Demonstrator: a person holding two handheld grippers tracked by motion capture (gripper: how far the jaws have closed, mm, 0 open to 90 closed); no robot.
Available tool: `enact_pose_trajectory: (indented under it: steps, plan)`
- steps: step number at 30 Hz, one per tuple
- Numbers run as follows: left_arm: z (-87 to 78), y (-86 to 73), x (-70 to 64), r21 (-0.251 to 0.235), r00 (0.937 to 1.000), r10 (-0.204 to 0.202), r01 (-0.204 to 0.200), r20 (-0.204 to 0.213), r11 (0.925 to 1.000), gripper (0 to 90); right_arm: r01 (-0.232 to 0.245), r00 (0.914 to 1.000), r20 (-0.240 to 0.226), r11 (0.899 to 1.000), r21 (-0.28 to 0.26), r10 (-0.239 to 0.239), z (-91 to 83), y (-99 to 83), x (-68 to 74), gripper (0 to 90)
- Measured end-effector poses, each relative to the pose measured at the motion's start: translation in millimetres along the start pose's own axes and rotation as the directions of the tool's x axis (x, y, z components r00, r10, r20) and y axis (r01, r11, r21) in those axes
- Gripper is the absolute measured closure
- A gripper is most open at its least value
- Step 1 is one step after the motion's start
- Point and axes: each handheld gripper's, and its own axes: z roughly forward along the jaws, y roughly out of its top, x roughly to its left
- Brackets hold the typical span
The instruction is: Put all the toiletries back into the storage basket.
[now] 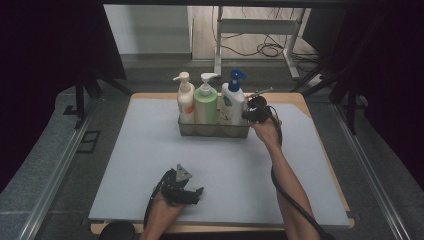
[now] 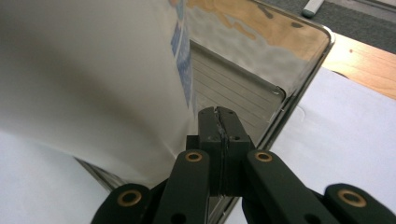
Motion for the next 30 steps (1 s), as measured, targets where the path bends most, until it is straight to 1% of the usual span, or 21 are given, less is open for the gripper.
enact_pose_trajectory:
  steps: [3, 15, 22, 30]
  plan:
    - [0.0, 0.0, 0.0, 0.000, 1.0000, 0.000, 0.000, 0.000, 1.0000, 12.5, 0.004, 1.0000, -0.006, 1.000, 0.005, -0.004, 3.7, 0.6, 0.7, 89.8]
    - [0.0, 0.0, 0.0, 0.000, 1.0000, 0.000, 0.000, 0.000, 1.0000, 12.5, -0.019, 0.9997, -0.015, 0.999, 0.030, 0.020, 11.4, -1.1, 1.1, 89.7]
    - [0.0, 0.0, 0.0, 0.000, 1.0000, 0.001, -0.001, -0.001, 1.0000, 12.5, -0.013, 0.9997, -0.020, 0.999, 0.043, 0.014, 15.2, -0.5, 6.4, 89.6]
    - [0.0, 0.0, 0.1, 0.000, 1.0000, 0.001, -0.001, -0.001, 1.0000, 12.5, 0.009, 0.9994, -0.034, 0.999, 0.053, -0.008, 21.3, 0.9, 15.6, 89.1]
